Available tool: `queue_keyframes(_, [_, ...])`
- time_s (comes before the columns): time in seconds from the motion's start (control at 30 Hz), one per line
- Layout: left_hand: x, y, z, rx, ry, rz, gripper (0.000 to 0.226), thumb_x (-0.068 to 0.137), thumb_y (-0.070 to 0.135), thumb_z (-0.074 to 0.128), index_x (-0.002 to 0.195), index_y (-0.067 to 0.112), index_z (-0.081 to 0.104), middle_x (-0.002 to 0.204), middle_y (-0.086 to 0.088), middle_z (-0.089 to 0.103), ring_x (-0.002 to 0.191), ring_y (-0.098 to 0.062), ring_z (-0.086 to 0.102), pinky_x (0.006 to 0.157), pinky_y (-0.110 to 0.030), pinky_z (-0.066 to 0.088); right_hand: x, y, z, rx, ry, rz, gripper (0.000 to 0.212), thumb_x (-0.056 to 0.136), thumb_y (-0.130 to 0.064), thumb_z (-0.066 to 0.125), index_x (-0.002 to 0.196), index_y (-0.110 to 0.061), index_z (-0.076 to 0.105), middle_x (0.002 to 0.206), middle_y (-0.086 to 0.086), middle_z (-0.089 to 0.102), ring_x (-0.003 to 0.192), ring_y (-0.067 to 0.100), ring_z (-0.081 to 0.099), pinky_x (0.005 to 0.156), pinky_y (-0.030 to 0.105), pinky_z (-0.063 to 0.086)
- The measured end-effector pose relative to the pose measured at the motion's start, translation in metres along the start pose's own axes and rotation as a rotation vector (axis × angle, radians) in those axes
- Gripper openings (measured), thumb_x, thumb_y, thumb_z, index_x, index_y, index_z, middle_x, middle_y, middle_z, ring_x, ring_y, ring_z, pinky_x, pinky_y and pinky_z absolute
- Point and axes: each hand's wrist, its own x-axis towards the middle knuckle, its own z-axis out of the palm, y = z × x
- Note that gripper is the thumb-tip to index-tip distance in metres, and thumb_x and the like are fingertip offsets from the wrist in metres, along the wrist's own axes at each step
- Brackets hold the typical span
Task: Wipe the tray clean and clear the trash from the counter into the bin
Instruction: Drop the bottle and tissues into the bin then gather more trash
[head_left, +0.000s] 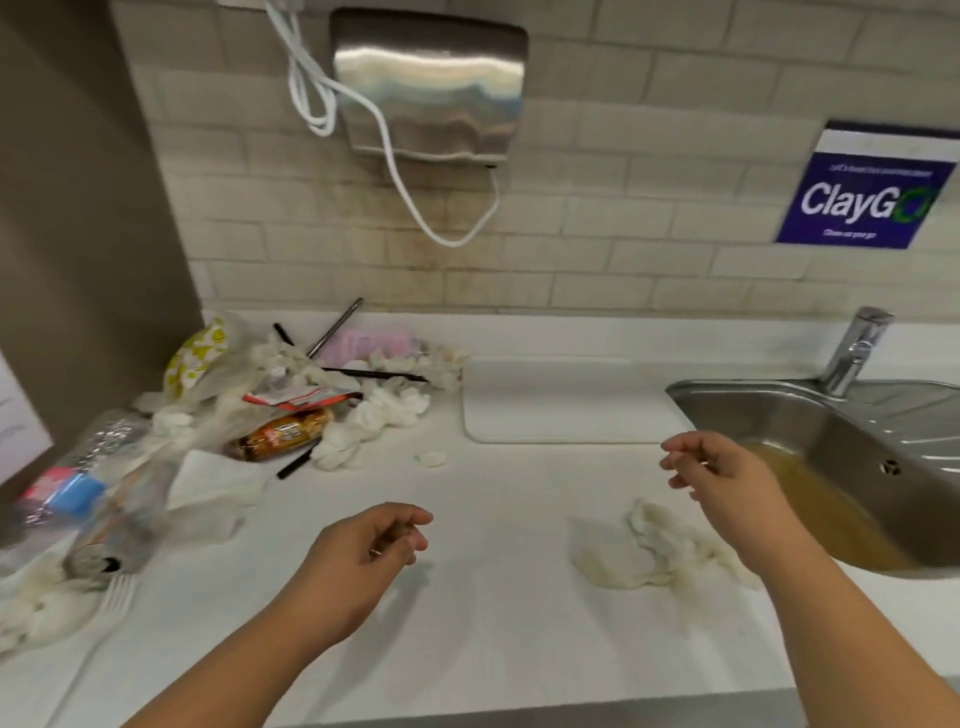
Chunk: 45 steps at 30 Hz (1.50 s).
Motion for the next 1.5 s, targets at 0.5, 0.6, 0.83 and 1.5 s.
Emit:
queue_keyframes(0.5, [0.070,0.037,0.147,0.465,-0.387,0.420,0.039,0.090,0.028,0.049,0.126,0.043,0.047,0.126,0.023,0.040,0.120,0.003,0.039,0.104,-0.022,0.036,-0.012,0.106,-0.034,-0.612,-0.200,0.146,0.043,0.089,-0.031,0.059,0.129,-0.038,0.047,0.137,-0.003,0.041,0.121,0.024,0.044,0.106,0.035,0.036])
queue_keyframes(0.6, [0.076,0.042,0.171,0.607,-0.392,0.531,0.060,0.090,0.024,0.048,0.140,0.045,0.024,0.149,0.017,0.015,0.139,-0.007,0.013,0.114,-0.030,0.024,-0.018,0.109,-0.028,-0.643,-0.232,0.124,0.053,0.091,-0.033,0.055,0.138,-0.044,0.034,0.138,-0.007,0.038,0.123,0.021,0.040,0.104,0.036,0.039])
queue_keyframes(0.83, [0.110,0.062,0.211,0.885,-0.448,0.683,0.087,0.089,0.003,0.037,0.143,0.046,-0.016,0.158,0.012,-0.005,0.145,-0.014,-0.011,0.119,-0.038,0.006,-0.025,0.111,-0.031,-0.487,-0.076,0.065,0.032,0.092,-0.008,0.052,0.115,-0.030,0.059,0.100,-0.009,0.055,0.095,0.010,0.051,0.085,0.020,0.040])
queue_keyframes(1.5, [0.109,0.078,0.133,0.015,-0.045,0.291,0.014,0.083,0.033,0.067,0.093,0.025,0.062,0.093,0.011,0.064,0.088,-0.001,0.060,0.075,-0.012,0.046,-0.031,0.102,-0.029,-0.379,-0.137,0.023,0.027,0.093,-0.032,0.055,0.116,-0.044,0.049,0.126,-0.020,0.043,0.118,0.005,0.046,0.098,0.021,0.037])
